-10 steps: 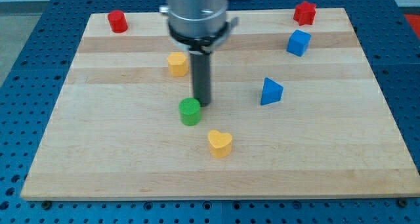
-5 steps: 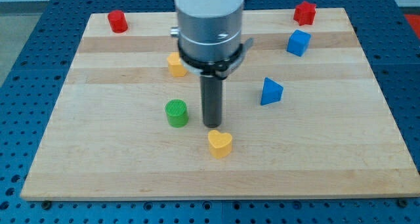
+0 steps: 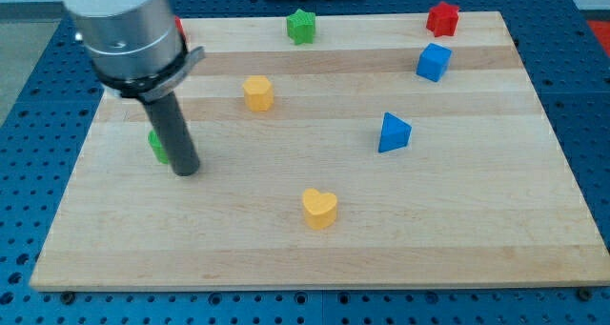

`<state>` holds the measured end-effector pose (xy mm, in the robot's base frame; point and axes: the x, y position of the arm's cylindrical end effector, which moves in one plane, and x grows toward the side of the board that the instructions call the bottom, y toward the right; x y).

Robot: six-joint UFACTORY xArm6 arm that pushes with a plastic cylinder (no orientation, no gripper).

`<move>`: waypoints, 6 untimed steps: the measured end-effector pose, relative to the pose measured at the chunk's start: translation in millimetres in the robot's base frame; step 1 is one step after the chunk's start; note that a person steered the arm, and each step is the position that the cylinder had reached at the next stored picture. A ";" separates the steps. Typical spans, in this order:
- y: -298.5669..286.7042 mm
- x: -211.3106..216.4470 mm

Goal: Push green circle towards middle left of the board

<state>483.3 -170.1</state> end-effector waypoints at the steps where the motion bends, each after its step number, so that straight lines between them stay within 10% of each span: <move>1: -20.4 -22.2; 6: -7.8 -48.5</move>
<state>434.8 -177.9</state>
